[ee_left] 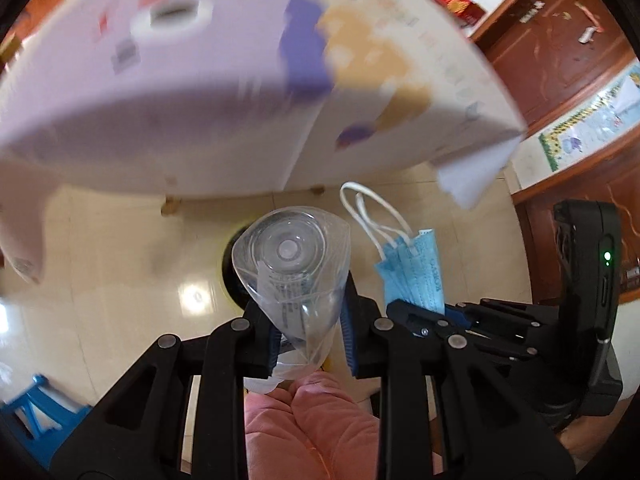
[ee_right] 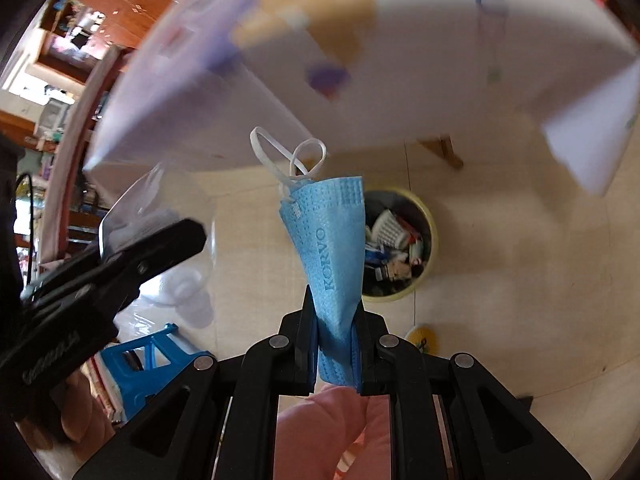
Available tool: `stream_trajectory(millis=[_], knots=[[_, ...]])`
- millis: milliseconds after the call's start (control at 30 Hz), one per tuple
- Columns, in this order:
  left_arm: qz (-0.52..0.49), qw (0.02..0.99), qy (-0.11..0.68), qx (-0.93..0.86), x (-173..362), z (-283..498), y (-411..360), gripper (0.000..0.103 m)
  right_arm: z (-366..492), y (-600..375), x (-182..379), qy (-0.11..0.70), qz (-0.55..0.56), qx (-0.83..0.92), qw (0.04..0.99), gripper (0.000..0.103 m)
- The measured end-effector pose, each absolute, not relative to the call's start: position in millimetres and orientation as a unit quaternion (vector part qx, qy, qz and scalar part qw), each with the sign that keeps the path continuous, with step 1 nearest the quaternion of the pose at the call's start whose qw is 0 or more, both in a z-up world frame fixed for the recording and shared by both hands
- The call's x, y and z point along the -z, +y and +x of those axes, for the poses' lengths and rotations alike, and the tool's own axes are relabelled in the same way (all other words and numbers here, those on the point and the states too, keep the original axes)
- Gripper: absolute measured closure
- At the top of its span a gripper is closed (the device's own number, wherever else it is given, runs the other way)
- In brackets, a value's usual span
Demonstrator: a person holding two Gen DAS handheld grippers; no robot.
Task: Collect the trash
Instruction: 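Carry the bottle and mask with both tools over the black bin, then open both tools to drop the bottle and mask into the bin, then move both tools back toward the white wrapper and yellow snack bag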
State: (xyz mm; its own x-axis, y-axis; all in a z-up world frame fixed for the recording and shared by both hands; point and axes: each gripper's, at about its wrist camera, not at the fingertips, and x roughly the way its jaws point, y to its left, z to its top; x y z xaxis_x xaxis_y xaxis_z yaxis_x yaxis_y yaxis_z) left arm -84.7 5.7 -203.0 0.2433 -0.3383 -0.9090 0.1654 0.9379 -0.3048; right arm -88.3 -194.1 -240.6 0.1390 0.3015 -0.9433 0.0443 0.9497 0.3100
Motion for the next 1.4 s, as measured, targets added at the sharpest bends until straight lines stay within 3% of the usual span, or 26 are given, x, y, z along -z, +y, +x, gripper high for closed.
stream_trajectory(millis=[367, 467, 533, 600, 667, 700, 1000, 1400], knots=[[-0.092, 0.780, 0.606, 0.130, 391, -46, -7, 0.081, -47, -213, 446, 0.678, 0.169, -0.067, 0.713, 0.090], [-0.087, 0.778, 0.609, 0.129, 429, -38, -15, 0.080, -38, -216, 490, 0.683, 0.182, -0.069, 0.704, 0.078], [-0.086, 0.770, 0.619, 0.128, 451, -35, -18, 0.073, -31, -222, 515, 0.687, 0.192, -0.065, 0.697, 0.057], [-0.085, 0.769, 0.621, 0.123, 464, -34, -19, 0.048, -26, -228, 535, 0.687, 0.197, -0.060, 0.697, 0.044], [-0.080, 0.774, 0.618, 0.118, 469, -34, -19, 0.028, -26, -233, 548, 0.691, 0.197, -0.055, 0.694, 0.040], [-0.076, 0.776, 0.616, 0.115, 471, -35, -19, 0.023, -26, -234, 552, 0.692, 0.197, -0.053, 0.693, 0.040], [-0.070, 0.788, 0.607, 0.081, 449, -43, -13, 0.023, -29, -233, 529, 0.674, 0.156, -0.054, 0.720, 0.040], [-0.089, 0.782, 0.615, 0.047, 350, -70, 8, 0.023, -43, -236, 415, 0.660, 0.147, -0.041, 0.736, 0.040]])
